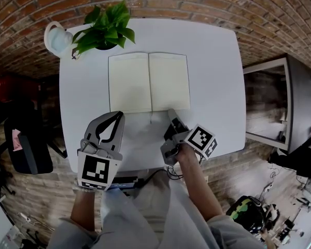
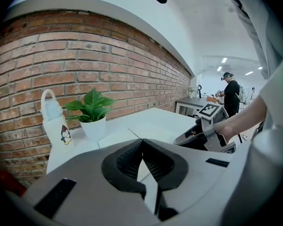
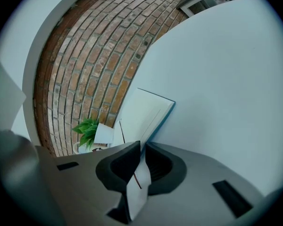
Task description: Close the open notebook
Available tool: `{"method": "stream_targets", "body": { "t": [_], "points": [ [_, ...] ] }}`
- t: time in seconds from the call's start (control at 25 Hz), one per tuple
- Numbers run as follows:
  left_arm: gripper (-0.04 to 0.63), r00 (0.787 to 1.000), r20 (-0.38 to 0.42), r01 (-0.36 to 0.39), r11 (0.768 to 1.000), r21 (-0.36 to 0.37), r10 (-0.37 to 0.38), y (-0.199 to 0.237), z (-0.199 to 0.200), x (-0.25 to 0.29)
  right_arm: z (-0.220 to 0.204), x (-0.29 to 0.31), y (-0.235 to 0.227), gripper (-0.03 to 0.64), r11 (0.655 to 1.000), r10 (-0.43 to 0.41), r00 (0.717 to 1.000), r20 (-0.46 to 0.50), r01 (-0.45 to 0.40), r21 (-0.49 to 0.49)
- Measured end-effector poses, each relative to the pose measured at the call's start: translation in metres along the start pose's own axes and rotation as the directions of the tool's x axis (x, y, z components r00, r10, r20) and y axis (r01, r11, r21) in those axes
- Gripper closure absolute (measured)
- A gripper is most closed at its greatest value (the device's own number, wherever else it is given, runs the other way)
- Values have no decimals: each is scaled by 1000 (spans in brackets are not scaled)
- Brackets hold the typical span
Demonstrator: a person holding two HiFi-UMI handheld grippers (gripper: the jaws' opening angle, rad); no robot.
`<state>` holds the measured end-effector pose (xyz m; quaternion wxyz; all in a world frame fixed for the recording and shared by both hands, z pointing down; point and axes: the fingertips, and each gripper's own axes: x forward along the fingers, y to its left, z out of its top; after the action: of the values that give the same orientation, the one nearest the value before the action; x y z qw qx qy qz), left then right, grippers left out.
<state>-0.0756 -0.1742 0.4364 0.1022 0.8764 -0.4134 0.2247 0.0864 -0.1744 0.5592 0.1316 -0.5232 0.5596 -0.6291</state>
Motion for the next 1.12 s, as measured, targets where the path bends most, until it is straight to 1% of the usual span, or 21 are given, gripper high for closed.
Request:
{"method": "stream_targets", "body": {
  "t": [0.08, 0.2, 0.32, 0.44, 0.64, 0.76, 0.88, 0.96, 1.04, 1.12],
  "points": [
    [577, 1000, 8, 2, 1000, -1, -2, -1, 2, 0, 0, -1, 1, 557, 1000, 5, 1000, 6, -4, -16],
    [577, 1000, 23, 4, 1000, -5, -4, -1, 6, -1, 0, -2, 4, 560, 998, 3, 1000, 10, -2, -68],
    [577, 1000, 16, 2, 1000, -6, -2, -1, 3, -3, 0, -3, 6, 561, 992, -4, 1000, 18, 6, -125],
    [577, 1000, 6, 8, 1000, 10, -8, -3, -1, -2, -1, -5, 8, 563, 987, -1, 1000, 21, 4, -163],
    [575, 999, -8, 38, 995, 94, -37, -19, -5, 15, -1, -8, 14, 565, 974, 13, 1000, 22, -7, -225],
    [574, 997, -24, 82, 986, 148, -80, -33, -9, 29, -2, -9, 17, 565, 968, 22, 1000, 20, -17, -249],
    [574, 989, -55, 145, 964, 225, -136, -48, -17, 45, -2, -10, 19, 566, 963, 27, 1000, 12, -22, -270],
    [563, 981, -88, 190, 940, 283, -172, -58, -24, 56, -3, -11, 21, 566, 958, 31, 1000, 6, -28, -285],
    [505, 969, -125, 242, 911, 333, -212, -68, -32, 67, -3, -12, 23, 566, 957, 39, 999, 3, -37, -287],
    [483, 959, -152, 278, 885, 372, -238, -76, -38, 76, -3, -12, 26, 566, 959, 52, 999, 4, -49, -278]
  ]
}}
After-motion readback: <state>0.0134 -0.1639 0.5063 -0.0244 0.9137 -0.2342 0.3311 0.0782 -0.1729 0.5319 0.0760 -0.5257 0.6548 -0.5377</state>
